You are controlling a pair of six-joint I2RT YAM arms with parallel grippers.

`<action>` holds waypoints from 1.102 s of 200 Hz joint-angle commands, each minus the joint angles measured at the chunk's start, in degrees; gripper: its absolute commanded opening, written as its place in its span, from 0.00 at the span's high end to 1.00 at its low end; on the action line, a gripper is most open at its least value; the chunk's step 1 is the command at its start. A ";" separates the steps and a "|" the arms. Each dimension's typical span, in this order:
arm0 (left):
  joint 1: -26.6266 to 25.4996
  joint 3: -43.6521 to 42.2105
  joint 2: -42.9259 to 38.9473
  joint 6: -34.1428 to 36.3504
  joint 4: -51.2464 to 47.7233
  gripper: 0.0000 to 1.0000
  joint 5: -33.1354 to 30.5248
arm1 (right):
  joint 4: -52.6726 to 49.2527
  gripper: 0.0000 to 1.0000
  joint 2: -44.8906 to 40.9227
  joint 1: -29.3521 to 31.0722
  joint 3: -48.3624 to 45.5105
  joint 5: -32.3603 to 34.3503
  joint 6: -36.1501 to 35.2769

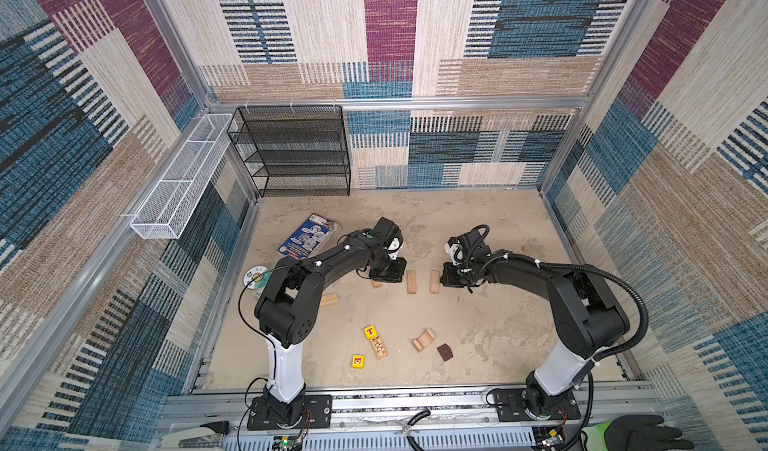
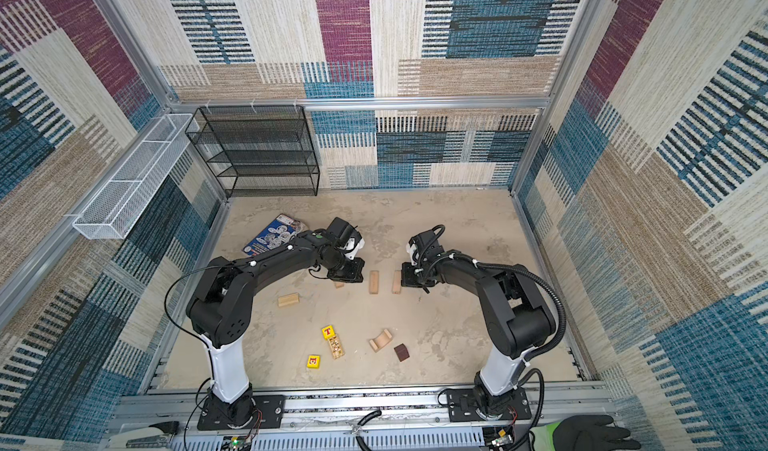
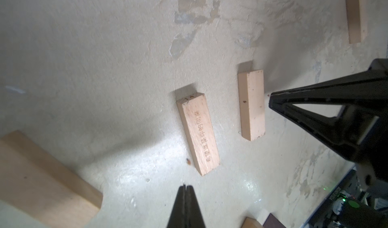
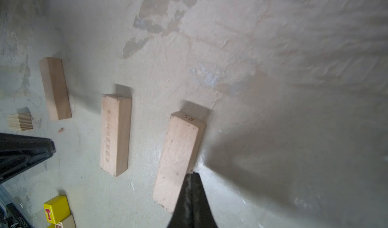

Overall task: Build the wood block tower
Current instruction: 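Lower the bar upright beside the standing bar while the left gripper hovers near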

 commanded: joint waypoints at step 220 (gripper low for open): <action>0.16 8.30 9.18 5.84 -7.84 0.89 2.86 | 3.18 0.88 6.42 -0.08 2.85 -10.22 -2.20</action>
